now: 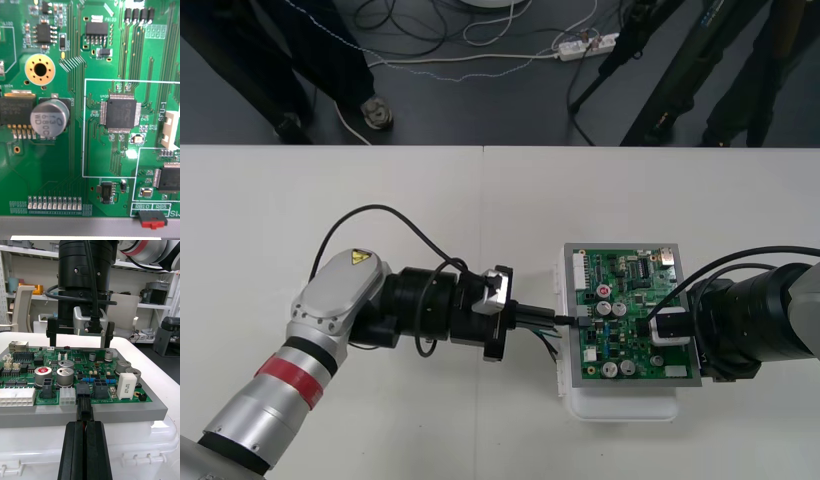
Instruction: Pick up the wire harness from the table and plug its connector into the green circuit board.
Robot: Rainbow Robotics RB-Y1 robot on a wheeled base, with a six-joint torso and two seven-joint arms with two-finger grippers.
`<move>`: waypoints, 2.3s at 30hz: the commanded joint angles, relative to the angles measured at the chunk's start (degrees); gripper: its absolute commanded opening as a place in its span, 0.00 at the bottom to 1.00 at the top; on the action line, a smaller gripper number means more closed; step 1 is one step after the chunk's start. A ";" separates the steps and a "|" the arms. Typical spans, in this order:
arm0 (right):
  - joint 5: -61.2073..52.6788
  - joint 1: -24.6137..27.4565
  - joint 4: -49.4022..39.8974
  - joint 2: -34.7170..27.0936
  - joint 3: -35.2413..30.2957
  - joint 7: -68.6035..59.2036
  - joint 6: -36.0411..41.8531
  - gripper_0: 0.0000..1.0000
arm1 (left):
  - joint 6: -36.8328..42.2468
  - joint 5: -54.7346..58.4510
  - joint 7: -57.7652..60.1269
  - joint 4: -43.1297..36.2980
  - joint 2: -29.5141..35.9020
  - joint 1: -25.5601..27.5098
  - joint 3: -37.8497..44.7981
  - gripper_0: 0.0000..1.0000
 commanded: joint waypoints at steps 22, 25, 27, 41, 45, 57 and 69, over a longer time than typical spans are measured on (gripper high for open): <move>-0.12 -1.38 -0.69 0.82 0.96 -1.57 0.47 1.00 | 1.79 -0.24 5.28 -2.11 -0.03 0.22 -2.12 0.00; -0.12 -1.38 -0.69 0.82 0.96 -1.57 0.47 1.00 | 1.79 -0.24 5.11 -2.11 -0.03 0.05 -2.12 0.00; -0.12 -1.29 -0.69 0.91 0.96 -1.57 0.47 1.00 | 1.88 -0.24 5.02 -2.11 -0.12 0.05 -2.03 0.00; -0.12 -1.38 -0.69 0.91 0.96 -1.48 0.47 1.00 | 2.67 1.17 4.49 -2.11 -0.29 -0.04 -2.12 0.00; -0.12 -1.29 -0.69 0.82 0.96 -1.57 0.47 1.00 | 2.67 1.17 4.23 -2.11 -0.29 -0.04 -2.12 0.00; -0.12 -1.29 -0.69 0.82 0.96 -1.83 0.47 1.00 | 1.09 1.43 3.79 -2.29 -0.47 -0.04 -2.56 0.00; -0.12 -1.29 -0.69 0.82 0.96 -1.57 0.47 1.00 | 1.09 2.05 2.82 -2.81 -0.47 -0.04 -3.35 0.00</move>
